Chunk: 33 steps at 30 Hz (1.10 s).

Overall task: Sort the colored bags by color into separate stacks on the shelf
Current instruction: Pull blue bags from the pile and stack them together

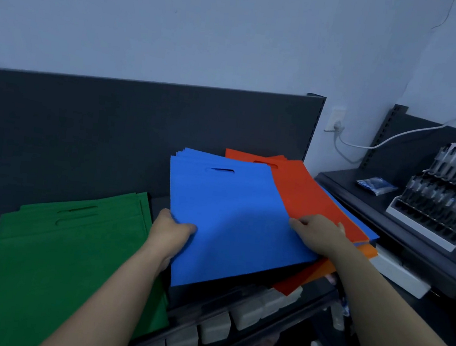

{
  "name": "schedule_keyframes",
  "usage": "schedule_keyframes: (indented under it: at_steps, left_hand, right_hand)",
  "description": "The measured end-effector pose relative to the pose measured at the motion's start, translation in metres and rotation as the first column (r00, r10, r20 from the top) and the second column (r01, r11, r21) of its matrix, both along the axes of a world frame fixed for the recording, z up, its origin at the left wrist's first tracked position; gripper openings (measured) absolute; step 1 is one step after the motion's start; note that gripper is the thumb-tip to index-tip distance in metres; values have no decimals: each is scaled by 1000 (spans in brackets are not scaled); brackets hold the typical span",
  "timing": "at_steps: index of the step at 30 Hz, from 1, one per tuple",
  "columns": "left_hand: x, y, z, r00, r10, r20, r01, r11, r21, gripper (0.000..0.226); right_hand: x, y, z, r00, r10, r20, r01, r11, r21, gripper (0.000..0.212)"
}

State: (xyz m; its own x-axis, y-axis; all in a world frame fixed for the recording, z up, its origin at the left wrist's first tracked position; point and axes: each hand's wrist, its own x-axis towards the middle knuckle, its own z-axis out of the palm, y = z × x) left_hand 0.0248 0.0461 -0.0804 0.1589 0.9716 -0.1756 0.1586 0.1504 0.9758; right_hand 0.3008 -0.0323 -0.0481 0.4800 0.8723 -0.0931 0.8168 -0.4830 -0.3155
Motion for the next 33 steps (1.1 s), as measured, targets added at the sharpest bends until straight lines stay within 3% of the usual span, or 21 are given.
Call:
schedule_keyframes:
  at_steps: [4, 10, 16, 25, 33]
  left_hand:
    - [-2, -10, 1, 996, -81, 38, 80, 996, 29, 45]
    - [-18, -16, 9, 997, -63, 45, 59, 995, 79, 46]
    - [-56, -21, 15, 998, 29, 64, -34, 996, 77, 43]
    - [-154, -44, 15, 982, 186, 22, -188, 975, 116, 35]
    - [-291, -79, 18, 940, 334, -70, -324, 938, 126, 33]
  right_hand:
    - [-13, 9, -2, 986, -5, -167, 25, 992, 121, 49]
    - [-38, 15, 4, 985, 27, -168, 38, 927, 373, 41]
    - [-74, 19, -3, 990, 62, -128, 11, 867, 498, 29]
    - [-172, 19, -10, 977, 169, -130, -69, 827, 558, 27]
    - [-310, 20, -12, 937, 309, -163, -178, 823, 539, 24]
